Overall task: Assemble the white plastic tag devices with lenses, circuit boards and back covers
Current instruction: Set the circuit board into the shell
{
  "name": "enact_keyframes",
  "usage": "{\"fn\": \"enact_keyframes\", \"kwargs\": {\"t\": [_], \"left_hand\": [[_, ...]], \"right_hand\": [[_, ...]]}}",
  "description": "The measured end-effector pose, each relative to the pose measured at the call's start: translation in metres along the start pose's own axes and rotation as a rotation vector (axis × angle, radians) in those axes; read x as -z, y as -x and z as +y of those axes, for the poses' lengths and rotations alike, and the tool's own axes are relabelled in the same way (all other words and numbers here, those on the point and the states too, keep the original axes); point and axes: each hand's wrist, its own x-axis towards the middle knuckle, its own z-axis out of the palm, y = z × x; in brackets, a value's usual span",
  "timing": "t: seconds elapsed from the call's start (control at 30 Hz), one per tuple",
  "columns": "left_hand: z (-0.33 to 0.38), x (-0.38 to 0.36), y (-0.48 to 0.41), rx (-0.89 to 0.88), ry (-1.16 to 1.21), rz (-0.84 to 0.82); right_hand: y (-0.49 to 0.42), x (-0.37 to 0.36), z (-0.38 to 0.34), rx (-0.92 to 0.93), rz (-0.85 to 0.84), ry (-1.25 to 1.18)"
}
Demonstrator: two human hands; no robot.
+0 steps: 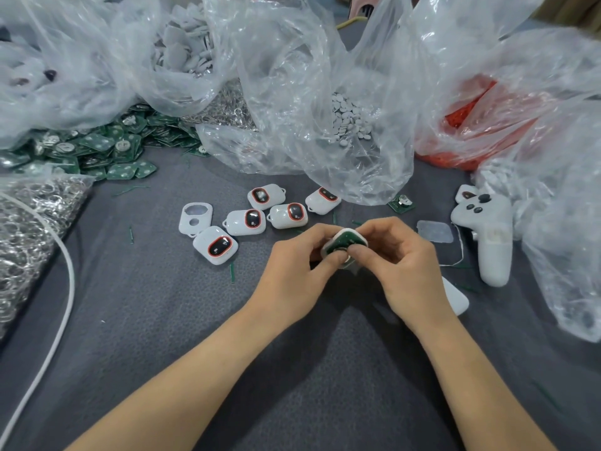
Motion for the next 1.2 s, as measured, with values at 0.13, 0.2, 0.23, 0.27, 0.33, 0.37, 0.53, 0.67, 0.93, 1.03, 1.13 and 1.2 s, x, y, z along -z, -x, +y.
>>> {"fn": "enact_keyframes", "kwargs": {"t": [0.13, 0.2, 0.23, 0.27, 0.33, 0.37, 0.53, 0.67, 0.93, 1.03, 1.13, 1.2], "left_hand": [[-0.001, 0.001, -0.001, -0.013, -0.039, 0.014], [-0.001, 0.001, 0.0, -0.058, -0.104, 0.019], [-0.001, 0.001, 0.0, -0.084, -0.132, 0.024], [-0.001, 0.001, 0.0, -0.109, -0.156, 0.028], [0.0, 0.002, 0.0, -0.135, -0.188, 0.032], [-0.001, 0.002, -0.001, -0.137, -0.181, 0.028], [-0.001, 0.002, -0.004, 0.019, 0.152, 0.004], [-0.006, 0.001, -0.005, 0.076, 0.226, -0.002], [-0.007, 0.03, -0.017, 0.111, 0.324, 0.042], [-0.014, 0.057, -0.026, 0.117, 0.374, 0.155], [-0.022, 0.083, -0.032, 0.143, 0.581, 0.269], [-0.028, 0.097, -0.036, 0.149, 0.669, 0.355]], "right_hand": [[0.0, -0.004, -0.002, -0.02, -0.029, 0.012], [0.0, -0.006, -0.001, -0.031, -0.013, 0.04], [0.0, -0.007, 0.0, -0.035, 0.005, 0.057], [0.0, -0.008, 0.001, -0.035, 0.02, 0.075], [0.001, -0.01, 0.002, -0.032, 0.04, 0.09], [0.001, -0.011, 0.001, -0.03, 0.05, 0.075], [0.002, -0.01, -0.001, -0.056, 0.113, -0.008], [0.003, -0.012, 0.001, -0.079, 0.136, -0.024], [-0.035, -0.031, -0.021, -0.108, -0.041, 0.139], [-0.065, -0.061, -0.039, -0.12, -0.119, 0.241], [-0.104, -0.097, -0.066, -0.035, -0.135, 0.345], [-0.136, -0.127, -0.084, 0.094, -0.126, 0.4]]}}
